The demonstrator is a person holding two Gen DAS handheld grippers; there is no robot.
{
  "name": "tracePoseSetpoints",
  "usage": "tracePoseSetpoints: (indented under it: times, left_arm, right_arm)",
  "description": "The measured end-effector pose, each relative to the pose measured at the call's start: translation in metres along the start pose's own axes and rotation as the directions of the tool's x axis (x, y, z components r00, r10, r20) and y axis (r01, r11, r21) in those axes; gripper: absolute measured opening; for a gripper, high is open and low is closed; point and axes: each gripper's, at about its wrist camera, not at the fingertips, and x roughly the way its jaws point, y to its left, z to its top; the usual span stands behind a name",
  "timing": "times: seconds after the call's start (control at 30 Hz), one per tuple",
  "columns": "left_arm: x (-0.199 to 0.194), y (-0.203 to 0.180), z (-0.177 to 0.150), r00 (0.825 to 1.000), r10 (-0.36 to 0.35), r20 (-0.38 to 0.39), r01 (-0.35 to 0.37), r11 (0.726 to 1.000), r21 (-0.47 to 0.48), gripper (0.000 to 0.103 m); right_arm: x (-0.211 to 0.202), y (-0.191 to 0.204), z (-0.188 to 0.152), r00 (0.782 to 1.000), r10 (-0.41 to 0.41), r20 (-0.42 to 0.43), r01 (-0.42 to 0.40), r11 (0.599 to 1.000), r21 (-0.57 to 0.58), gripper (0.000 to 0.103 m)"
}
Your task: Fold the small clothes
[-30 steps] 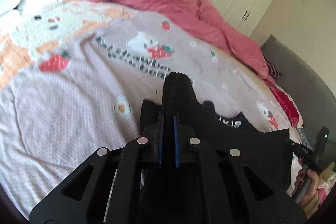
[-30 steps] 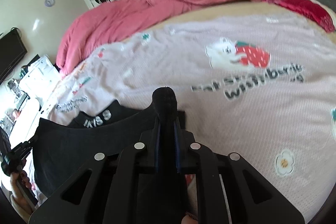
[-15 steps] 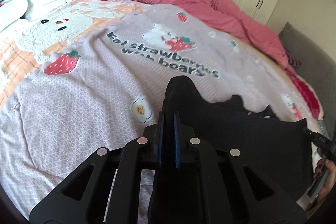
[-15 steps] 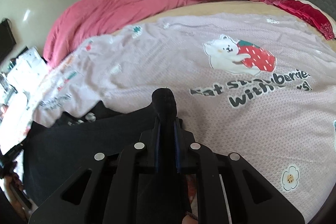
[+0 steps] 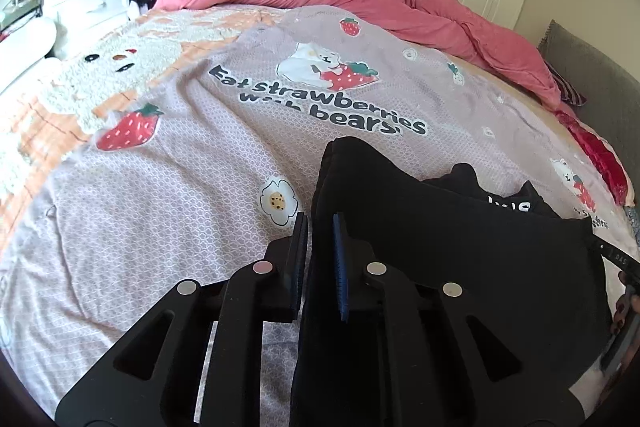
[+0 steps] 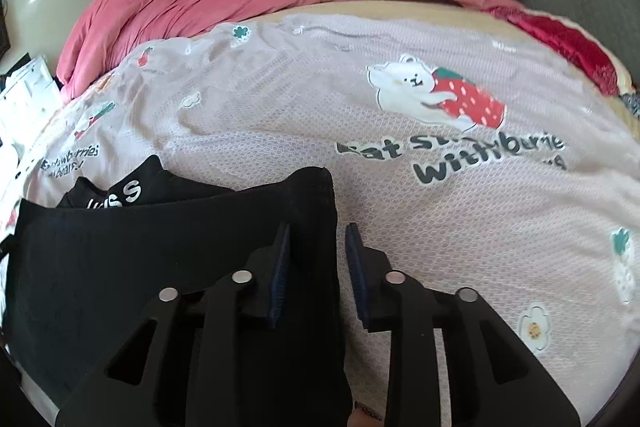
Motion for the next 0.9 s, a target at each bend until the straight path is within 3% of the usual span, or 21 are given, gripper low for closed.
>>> tracePoseSetpoints:
  times: [0.07, 0.2, 0.47, 0.67, 0.73, 0.8, 0.9]
  left_arm:
    - [-0.004, 0.0, -0.001, 1.0, 0.008, 0.006, -0.008, 1.0, 0.003, 0.012]
    - [-0.008, -0.001, -0.002, 1.0, 0.02, 0.006, -0.02, 1.0, 0.011, 0.019]
    - [-0.028, -0.011, -0.009, 0.999, 0.044, 0.024, -0.044, 0.999, 0.027, 0.045]
    - [-0.05, -0.022, -0.02, 0.996, 0.061, 0.061, -0.065, 0.996, 0.059, 0.057]
    - [-0.058, -0.025, -0.027, 0.995, 0.065, 0.077, -0.07, 0.995, 0.072, 0.058]
    - [-0.066, -0.03, -0.033, 0.992, 0.084, 0.091, -0.093, 0.991, 0.092, 0.059]
    - [-0.074, -0.036, -0.045, 0.994, 0.061, 0.088, -0.071, 0.991, 0.117, 0.059]
  right_arm:
    - [-0.006, 0.002, -0.002, 1.0, -0.003, 0.01, 0.003, 1.0, -0.018, 0.044]
    - [-0.02, 0.005, -0.007, 0.999, -0.023, 0.048, 0.025, 0.999, -0.044, 0.052]
    - [-0.057, 0.014, -0.024, 0.996, 0.021, 0.088, -0.013, 0.996, -0.093, 0.057]
    - [-0.077, 0.027, -0.046, 0.993, 0.088, 0.075, -0.076, 0.987, -0.141, 0.057]
    - [-0.082, 0.033, -0.053, 0.992, 0.105, 0.064, -0.094, 0.983, -0.16, 0.063]
    - [-0.087, 0.04, -0.062, 0.992, 0.118, 0.05, -0.106, 0.976, -0.19, 0.063]
    - [-0.091, 0.046, -0.071, 0.991, 0.129, 0.034, -0.118, 0.968, -0.22, 0.063]
